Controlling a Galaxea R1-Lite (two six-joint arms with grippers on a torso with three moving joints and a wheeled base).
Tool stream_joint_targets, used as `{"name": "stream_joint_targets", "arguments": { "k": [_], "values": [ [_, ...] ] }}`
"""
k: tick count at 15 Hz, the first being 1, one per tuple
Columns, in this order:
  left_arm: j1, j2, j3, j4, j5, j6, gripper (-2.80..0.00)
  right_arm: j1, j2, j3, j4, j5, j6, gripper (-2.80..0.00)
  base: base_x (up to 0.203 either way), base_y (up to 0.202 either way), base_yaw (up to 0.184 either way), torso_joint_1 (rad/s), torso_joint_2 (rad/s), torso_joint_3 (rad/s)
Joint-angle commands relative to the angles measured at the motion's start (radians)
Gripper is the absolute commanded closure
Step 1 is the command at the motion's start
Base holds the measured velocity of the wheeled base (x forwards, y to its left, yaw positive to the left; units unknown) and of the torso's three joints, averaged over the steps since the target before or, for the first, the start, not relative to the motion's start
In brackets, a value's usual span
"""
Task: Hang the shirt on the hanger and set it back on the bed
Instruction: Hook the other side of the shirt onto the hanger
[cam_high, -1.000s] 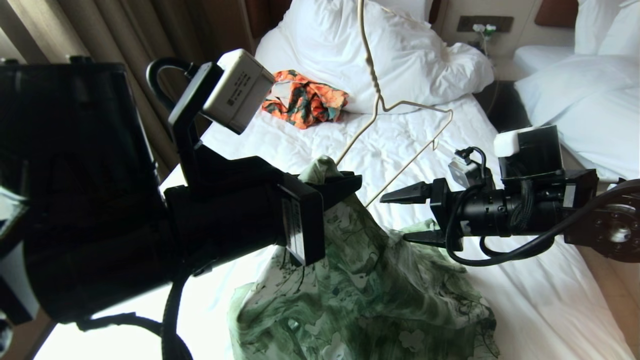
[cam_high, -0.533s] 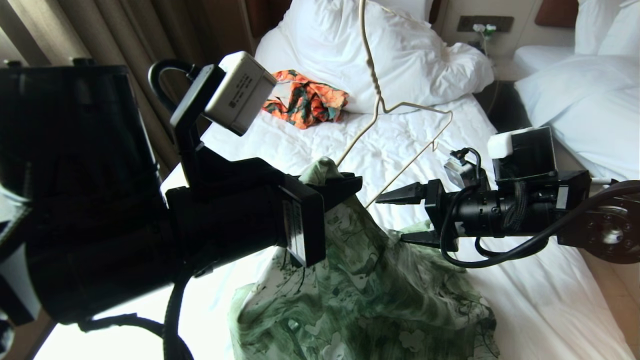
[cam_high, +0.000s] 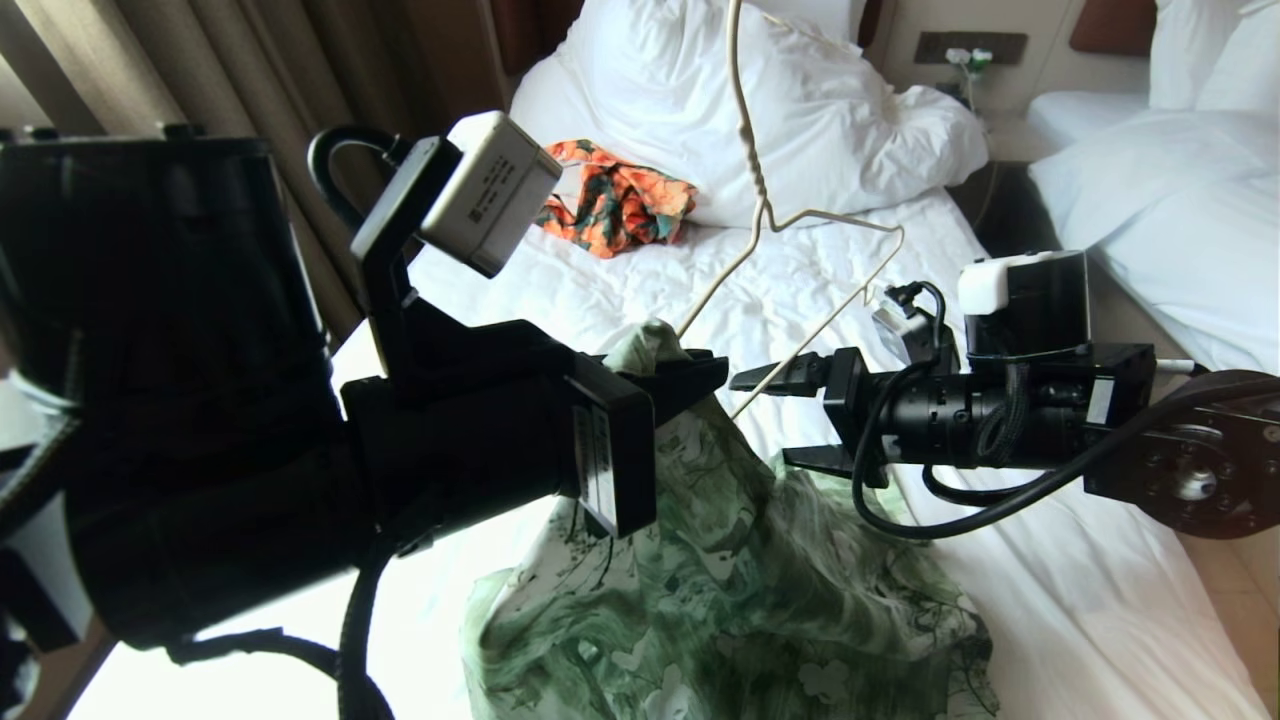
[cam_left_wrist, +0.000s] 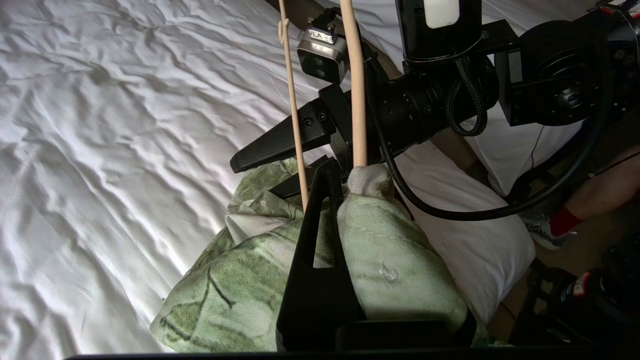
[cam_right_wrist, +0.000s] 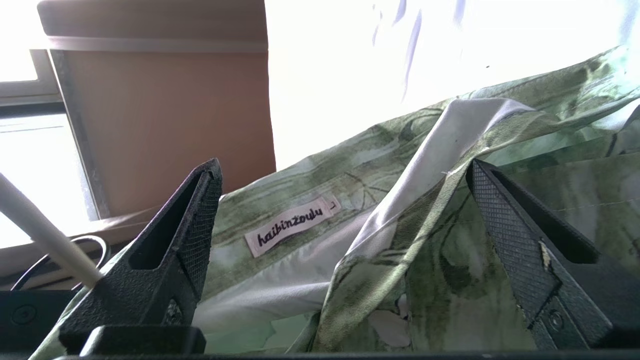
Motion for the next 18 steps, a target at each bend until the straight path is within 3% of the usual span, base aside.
{"name": "stream_joint_targets", "arguments": {
  "k": [1,4,16,17,18],
  "values": [
    [0.000,0.009,-0.003,-0.004,0.000,0.001,0.00,0.002,0.010,0.004,-0.002,-0.004,0.003,-2.80,0.000,0.000,0.000,0.000,0.00,0.000],
    [0.000,0.012,-0.007,-0.005,0.000,0.001,0.00,0.014,0.017,0.020,-0.001,-0.048,0.003,-2.80,0.000,0.000,0.000,0.000,0.00,0.000],
    [0.003,0.011,-0.018,-0.005,0.002,0.002,0.00,0.036,0.069,0.017,-0.059,-0.100,-0.001,-2.80,0.000,0.000,0.000,0.000,0.00,0.000],
    [0.003,0.011,-0.018,-0.005,0.002,0.002,0.00,0.036,0.072,0.011,-0.059,-0.100,-0.001,0.00,0.000,0.000,0.000,0.000,0.00,0.000],
    [0.003,0.009,-0.019,-0.006,0.002,0.002,0.00,0.036,0.080,0.005,-0.059,-0.099,-0.001,0.00,0.000,0.000,0.000,0.000,0.00,0.000]
  ]
}}
